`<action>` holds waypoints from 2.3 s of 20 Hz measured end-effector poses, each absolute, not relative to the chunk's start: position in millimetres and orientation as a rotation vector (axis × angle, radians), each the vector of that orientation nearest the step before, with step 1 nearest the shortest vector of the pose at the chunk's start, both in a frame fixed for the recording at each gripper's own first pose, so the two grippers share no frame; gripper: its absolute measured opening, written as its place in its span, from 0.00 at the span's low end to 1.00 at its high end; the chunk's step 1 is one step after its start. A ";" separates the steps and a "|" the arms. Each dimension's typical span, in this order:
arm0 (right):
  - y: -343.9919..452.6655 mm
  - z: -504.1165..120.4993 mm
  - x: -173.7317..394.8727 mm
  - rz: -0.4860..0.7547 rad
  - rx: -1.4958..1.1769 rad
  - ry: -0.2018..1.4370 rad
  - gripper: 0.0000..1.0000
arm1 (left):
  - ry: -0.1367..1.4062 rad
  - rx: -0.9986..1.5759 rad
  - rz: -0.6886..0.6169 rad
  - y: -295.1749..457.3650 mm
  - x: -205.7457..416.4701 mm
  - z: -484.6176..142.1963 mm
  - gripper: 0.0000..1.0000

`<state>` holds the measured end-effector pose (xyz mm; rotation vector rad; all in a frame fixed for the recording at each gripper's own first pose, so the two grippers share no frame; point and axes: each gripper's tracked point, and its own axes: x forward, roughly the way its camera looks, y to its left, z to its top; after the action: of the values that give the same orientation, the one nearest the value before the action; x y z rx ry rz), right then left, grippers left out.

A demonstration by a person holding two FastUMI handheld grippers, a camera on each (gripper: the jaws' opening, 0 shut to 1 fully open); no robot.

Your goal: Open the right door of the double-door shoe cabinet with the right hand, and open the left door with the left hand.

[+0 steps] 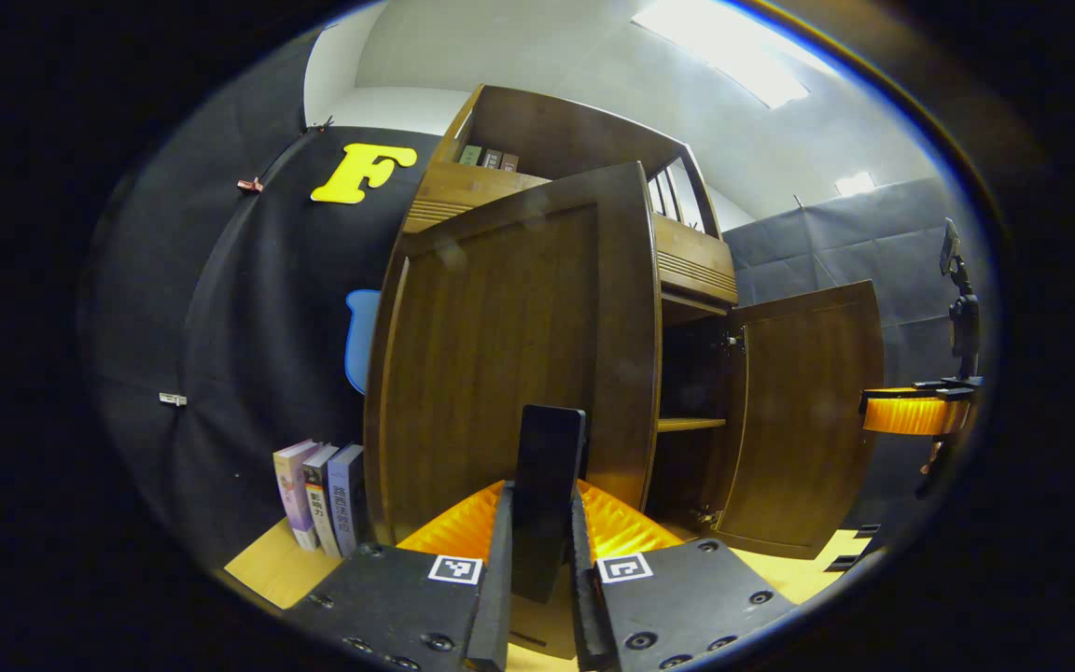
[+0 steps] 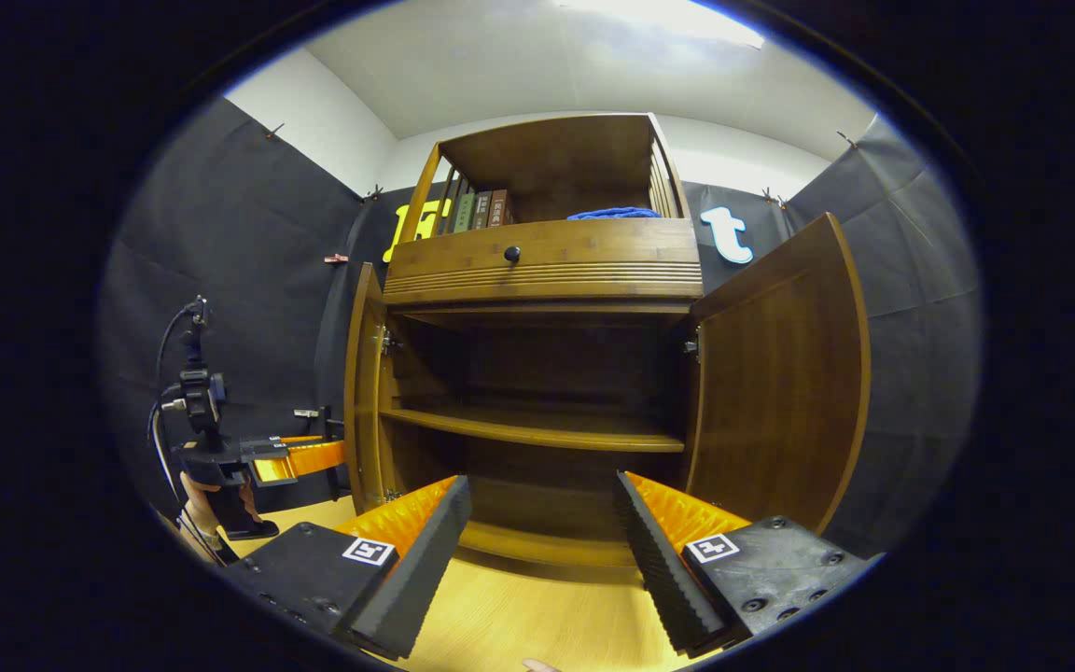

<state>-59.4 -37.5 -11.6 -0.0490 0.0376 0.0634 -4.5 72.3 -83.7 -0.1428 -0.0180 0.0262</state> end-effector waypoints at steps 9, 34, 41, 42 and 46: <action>17.3 -19.8 -49.9 0.158 -0.034 0.043 0.98 | -0.042 -0.074 0.146 126.6 -48.4 -76.6 0.24; 37.3 -34.5 -46.3 0.165 -0.062 0.063 0.97 | 0.100 -0.091 0.047 77.9 -113.0 -58.7 0.23; 1.6 -36.9 -53.6 0.077 -0.081 0.086 0.97 | 0.097 0.075 -0.059 12.5 -67.6 -59.0 0.74; -2.8 -36.9 -54.7 0.070 -0.078 0.090 0.95 | 0.090 0.063 -0.082 2.0 -62.4 -59.6 0.84; -23.2 -38.1 -59.8 0.029 -0.091 0.100 0.97 | 0.053 0.010 -0.086 -6.7 -42.6 -50.7 0.99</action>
<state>-59.8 -23.2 -38.1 -0.0909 0.1001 0.0294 -42.6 -6.7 -50.7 0.0101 0.0528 -0.0864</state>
